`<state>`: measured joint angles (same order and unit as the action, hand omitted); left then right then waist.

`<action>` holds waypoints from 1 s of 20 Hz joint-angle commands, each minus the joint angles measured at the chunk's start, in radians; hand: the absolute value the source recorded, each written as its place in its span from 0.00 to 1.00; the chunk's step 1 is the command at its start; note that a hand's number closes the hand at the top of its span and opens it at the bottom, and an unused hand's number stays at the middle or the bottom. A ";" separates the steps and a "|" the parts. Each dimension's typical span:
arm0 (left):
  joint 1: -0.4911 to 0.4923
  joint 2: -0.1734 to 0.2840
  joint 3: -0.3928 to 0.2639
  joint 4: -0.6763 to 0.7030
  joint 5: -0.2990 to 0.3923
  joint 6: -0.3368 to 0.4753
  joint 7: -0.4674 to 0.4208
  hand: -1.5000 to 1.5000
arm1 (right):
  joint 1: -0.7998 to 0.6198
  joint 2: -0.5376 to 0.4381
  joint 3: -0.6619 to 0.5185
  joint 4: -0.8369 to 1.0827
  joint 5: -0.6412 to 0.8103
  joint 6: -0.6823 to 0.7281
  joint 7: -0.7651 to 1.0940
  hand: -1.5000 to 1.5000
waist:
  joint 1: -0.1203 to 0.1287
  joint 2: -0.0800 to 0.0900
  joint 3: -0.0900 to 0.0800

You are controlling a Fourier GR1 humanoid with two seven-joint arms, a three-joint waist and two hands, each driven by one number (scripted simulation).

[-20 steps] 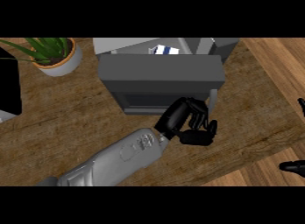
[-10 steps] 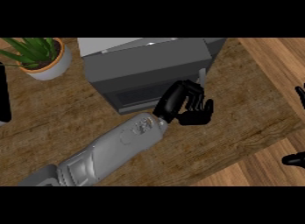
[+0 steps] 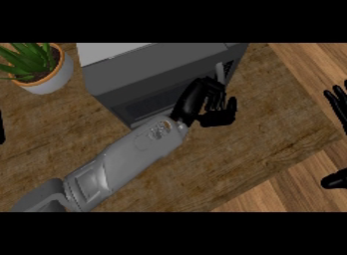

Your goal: Pick up the milk, place it into the microwave and close the microwave

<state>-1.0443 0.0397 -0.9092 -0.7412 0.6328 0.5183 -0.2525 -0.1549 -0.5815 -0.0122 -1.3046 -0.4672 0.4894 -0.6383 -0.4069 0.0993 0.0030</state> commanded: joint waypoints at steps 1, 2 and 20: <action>-0.094 -0.038 0.015 0.002 0.016 0.000 -0.008 1.00 | -0.020 -0.020 0.028 -0.014 -0.002 0.074 -0.005 0.00 | -0.021 -0.001 0.001; -0.086 -0.038 0.010 0.010 0.021 0.001 -0.012 1.00 | -0.034 -0.029 0.038 -0.034 0.010 0.084 -0.010 0.00 | -0.019 -0.001 0.001; -0.086 -0.037 -0.005 0.027 0.091 0.063 -0.036 1.00 | -0.084 -0.086 0.207 -0.299 0.021 0.176 0.069 1.00 | -0.077 -0.011 0.003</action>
<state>-1.0400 0.0628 -0.9209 -0.7193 0.7204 0.5981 -0.2812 -0.2355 -0.6630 0.1766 -1.5775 -0.4414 0.5971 -0.5269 -0.4573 0.0849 0.0044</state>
